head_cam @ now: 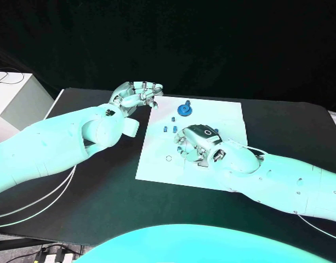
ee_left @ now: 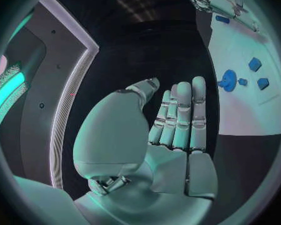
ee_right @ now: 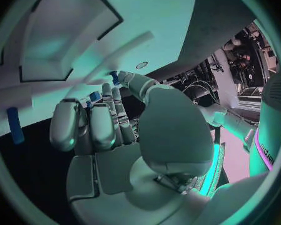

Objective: Assemble the parts on the task board

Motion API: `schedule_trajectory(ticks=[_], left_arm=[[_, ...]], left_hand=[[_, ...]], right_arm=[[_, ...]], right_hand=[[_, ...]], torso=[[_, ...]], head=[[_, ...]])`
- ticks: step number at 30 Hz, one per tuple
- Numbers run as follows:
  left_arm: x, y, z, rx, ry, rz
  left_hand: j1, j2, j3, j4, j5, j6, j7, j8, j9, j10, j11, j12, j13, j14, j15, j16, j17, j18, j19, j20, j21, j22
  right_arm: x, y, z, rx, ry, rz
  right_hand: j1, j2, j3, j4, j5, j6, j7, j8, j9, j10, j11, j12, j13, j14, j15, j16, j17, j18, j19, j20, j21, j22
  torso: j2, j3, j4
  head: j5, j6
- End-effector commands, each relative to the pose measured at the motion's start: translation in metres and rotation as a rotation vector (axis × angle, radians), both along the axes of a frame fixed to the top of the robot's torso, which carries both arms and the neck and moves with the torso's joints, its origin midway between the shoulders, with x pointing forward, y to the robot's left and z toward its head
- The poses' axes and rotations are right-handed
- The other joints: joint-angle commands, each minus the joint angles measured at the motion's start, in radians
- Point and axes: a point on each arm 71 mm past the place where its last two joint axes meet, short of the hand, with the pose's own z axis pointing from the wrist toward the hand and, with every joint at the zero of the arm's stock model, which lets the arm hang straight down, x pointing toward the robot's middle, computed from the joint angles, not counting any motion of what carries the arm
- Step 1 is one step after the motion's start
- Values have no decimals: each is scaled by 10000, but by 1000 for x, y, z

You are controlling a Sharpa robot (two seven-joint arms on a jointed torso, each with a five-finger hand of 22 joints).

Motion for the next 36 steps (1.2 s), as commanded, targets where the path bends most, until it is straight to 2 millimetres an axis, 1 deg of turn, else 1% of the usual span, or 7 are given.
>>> schedule_trajectory(ticks=[1,7,16,22,24,28,36], left_arm=[[0,-2,1,7,-98,-123],[0,-1,1,8,-79,-151],[0,1,0,32,-69,-118],[0,3,1,49,-76,-95],[0,4,1,57,-81,-80],[-1,5,1,66,-87,-67],[-1,5,0,53,-79,-97]], left_hand=[[69,16,6,64,4,45,-28,59,11,-61,1,55,0,-9,21,-52,-16,146,78,-2,-59,-8],[71,22,0,79,-5,43,-24,69,10,-63,4,64,0,-11,22,-54,-17,145,83,-4,-65,-12],[73,25,0,80,-5,43,-24,70,10,-64,4,66,0,-11,22,-54,-17,145,84,-4,-66,-12],[73,25,0,80,-5,43,-24,70,10,-64,4,66,0,-11,22,-54,-17,145,84,-4,-66,-12],[73,25,0,80,-5,43,-24,70,10,-64,4,66,0,-11,22,-54,-17,145,84,-4,-66,-12],[89,36,2,86,-7,43,-27,81,10,-62,2,77,1,-15,21,-58,-18,144,88,-6,-72,-16],[89,36,2,86,-7,43,-27,81,10,-62,2,77,1,-15,21,-58,-18,144,88,-6,-72,-16]], right_arm=[[-1,-1,4,463,-260,29],[-1,-5,6,754,-422,-144],[-4,-19,12,966,-316,-317],[0,-44,27,861,68,-555],[6,-57,35,758,189,-707],[21,-85,51,522,327,-1052],[47,-124,65,151,283,-1720]], right_hand=[[136,-49,-265,25,-19,-169,-15,-110,-42,-212,6,43,-105,10,52,-55,-57,204,-63,11,-175,-170],[654,241,-1628,278,44,-591,26,-488,-244,-776,53,113,-157,0,74,-78,-223,317,-152,15,-815,-791],[1014,425,-2520,602,109,-540,-4,-558,-327,-916,45,219,-151,-7,68,-77,-314,327,-94,5,-983,-898],[1154,555,-2527,763,130,-364,-33,-513,-342,-662,-2,403,-129,54,31,44,-139,303,-2,-26,-910,-785],[1189,535,-2465,823,111,-479,-138,-604,-397,-574,-46,456,-140,114,-2,162,35,278,81,-53,-812,-663],[1235,517,-2356,881,134,-457,-128,-620,-424,-445,-80,524,-141,193,-33,333,296,224,218,-87,-598,-407],[1293,447,-2186,919,139,-323,-176,-580,-431,-341,-101,563,-148,224,-54,439,426,195,290,-111,-494,-276]], torso=[[7,4,10],[5,-8,8],[-3,-1,7],[-3,-3,-2],[-2,-1,-11],[-6,-10,-7],[-31,-10,-29]], head=[[-10,2],[-48,3],[-132,56],[-213,133],[-249,169],[-354,238],[-409,324]])
